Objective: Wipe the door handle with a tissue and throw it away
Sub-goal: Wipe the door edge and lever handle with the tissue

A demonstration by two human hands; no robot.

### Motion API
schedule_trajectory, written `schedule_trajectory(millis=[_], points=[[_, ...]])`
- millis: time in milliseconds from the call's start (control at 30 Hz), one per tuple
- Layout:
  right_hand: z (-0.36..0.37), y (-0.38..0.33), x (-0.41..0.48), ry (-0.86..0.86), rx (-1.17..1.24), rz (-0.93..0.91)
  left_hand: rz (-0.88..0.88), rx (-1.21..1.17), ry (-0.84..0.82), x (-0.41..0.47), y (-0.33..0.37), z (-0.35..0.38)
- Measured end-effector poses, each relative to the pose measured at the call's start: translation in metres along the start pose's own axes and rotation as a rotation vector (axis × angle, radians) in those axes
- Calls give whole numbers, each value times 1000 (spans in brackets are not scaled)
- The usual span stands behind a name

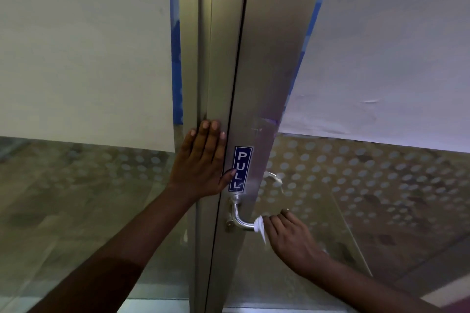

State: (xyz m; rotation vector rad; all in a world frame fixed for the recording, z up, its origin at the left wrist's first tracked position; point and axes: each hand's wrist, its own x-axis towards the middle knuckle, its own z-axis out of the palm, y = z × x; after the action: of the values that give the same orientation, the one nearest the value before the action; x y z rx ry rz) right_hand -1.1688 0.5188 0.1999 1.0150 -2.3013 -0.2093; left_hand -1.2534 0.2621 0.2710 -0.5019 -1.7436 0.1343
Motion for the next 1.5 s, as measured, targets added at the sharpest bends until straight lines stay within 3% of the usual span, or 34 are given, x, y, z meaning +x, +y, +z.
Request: schedule_trajectory(millis=[300, 500, 667, 733, 900, 1000, 1133, 1233, 1300, 1433, 1500], points=[[10, 61, -21, 5, 82, -292, 3, 9, -12, 0, -1, -1], [6, 77, -13, -15, 150, -337, 0, 15, -5, 0, 0, -1], [2, 76, -15, -41, 216, -240, 1, 18, -6, 1, 0, -2], [1, 70, -13, -71, 256, -133, 2, 16, -7, 1, 0, -2], [9, 58, -3, -157, 744, 445, 0, 15, -3, 2, 0, -3], [13, 58, 4, -153, 872, 687, -2, 19, -3, 3, 1, -3], [12, 54, 7, -169, 1376, 1195, 4, 17, -3, 3, 0, -3], [5, 50, 5, -275, 1849, 1615, -2, 17, -1, 1, 2, -4], [-2, 49, 2, -223, 2003, 1627, 4, 17, -8, 0, 4, -3], [-4, 43, -4, 71, 2298, 1610, 3, 19, 1, 1, 1, -3], [-1, 37, -4, 86, 2341, 1603, 5, 24, 7, 2, 0, -3]])
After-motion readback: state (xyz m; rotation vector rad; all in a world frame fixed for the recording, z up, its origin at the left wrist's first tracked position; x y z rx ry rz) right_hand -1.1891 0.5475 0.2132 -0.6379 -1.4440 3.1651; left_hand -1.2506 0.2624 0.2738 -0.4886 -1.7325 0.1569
